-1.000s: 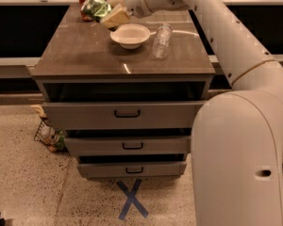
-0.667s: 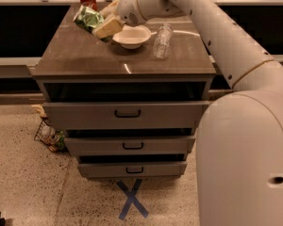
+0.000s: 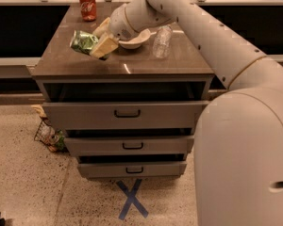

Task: Pick green can from paper bowl and place on counter

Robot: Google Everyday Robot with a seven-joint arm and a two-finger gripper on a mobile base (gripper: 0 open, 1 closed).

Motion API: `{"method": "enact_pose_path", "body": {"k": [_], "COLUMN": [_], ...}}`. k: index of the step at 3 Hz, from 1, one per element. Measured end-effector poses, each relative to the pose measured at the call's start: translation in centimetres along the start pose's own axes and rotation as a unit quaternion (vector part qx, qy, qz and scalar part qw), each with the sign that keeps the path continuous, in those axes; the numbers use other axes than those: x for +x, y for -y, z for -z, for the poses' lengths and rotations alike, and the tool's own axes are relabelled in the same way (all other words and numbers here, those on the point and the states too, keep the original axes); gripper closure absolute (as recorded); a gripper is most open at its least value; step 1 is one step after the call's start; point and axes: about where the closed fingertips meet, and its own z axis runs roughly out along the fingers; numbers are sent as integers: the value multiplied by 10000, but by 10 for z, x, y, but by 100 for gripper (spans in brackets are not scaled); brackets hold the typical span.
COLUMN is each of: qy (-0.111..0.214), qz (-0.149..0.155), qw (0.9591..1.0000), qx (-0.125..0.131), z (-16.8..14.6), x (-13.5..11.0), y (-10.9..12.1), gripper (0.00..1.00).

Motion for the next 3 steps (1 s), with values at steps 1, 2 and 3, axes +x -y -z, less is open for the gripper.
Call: {"method": "enact_pose_path", "body": {"k": [1,2,3], "qy": [-454,-973,-1327], "qz": [471,802,876], "qw": [9979,9920,9872], "qx": [-38,-68,-92], "z": [-3,-5,-4], "x": [15,35,53], "y": [2,4,8], "gripper": [100,82,51]}}
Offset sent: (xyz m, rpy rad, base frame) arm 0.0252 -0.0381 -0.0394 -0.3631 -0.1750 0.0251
